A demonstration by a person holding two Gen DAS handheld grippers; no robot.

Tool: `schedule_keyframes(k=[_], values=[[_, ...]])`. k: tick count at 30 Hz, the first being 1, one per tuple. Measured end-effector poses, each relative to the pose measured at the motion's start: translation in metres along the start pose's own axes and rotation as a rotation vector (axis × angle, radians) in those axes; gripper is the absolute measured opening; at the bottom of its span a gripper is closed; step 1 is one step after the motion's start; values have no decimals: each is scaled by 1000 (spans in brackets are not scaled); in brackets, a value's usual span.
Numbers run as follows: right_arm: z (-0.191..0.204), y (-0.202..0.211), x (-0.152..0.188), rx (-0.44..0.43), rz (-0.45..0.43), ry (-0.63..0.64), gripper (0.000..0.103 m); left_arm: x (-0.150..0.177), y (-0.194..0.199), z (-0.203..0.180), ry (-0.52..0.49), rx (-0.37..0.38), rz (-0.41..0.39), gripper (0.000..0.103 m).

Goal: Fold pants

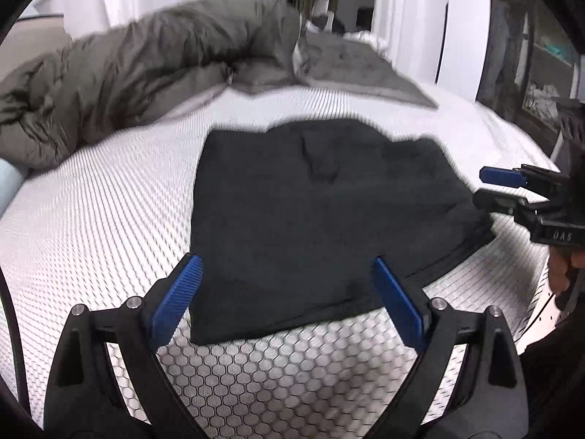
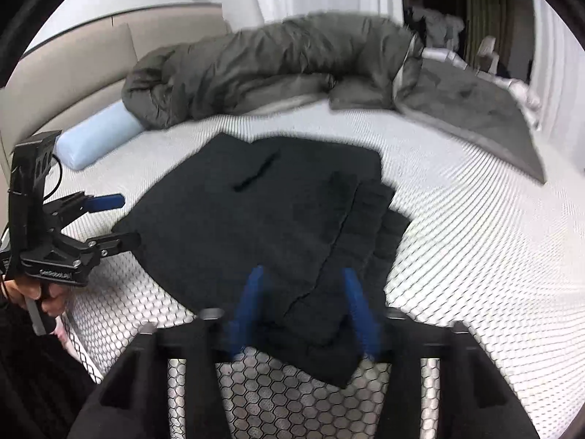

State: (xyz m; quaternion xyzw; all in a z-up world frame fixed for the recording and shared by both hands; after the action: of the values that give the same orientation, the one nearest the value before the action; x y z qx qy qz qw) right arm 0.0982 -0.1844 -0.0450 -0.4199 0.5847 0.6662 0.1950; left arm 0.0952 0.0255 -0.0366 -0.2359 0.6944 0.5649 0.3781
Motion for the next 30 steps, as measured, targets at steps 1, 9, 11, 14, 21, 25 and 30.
schedule_keyframes(k=[1,9,11,14,21,25,30], values=[[-2,5,-4,12,-38,-2,78,-3,9,-3,7,-1,-35,98],[0,40,12,50,-177,-32,103,-2,55,-17,48,-14,-205,102],[8,48,14,66,-218,15,103,-5,55,-20,51,-19,-219,102],[13,61,13,43,-282,27,103,-5,52,-24,40,-30,-226,102],[15,60,11,16,-290,1,103,-1,37,-23,16,-38,-194,102],[16,59,10,10,-286,3,103,0,37,-25,3,-39,-197,102],[17,60,10,10,-293,0,103,0,37,-27,3,-47,-203,102]])
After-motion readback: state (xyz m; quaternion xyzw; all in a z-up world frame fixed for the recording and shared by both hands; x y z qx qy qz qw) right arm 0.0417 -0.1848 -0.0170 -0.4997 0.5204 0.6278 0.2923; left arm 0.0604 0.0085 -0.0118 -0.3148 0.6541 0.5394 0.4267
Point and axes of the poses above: each gripper's, at about its wrist camera, not at the fingertips, and y roughly against the way its jaws point, z to its left, x to its underside, the point moved 1 cm from there along -y, roughly the way its jaws point, and after that the axes turned 5 degrees about x, right-handed, at the moved point
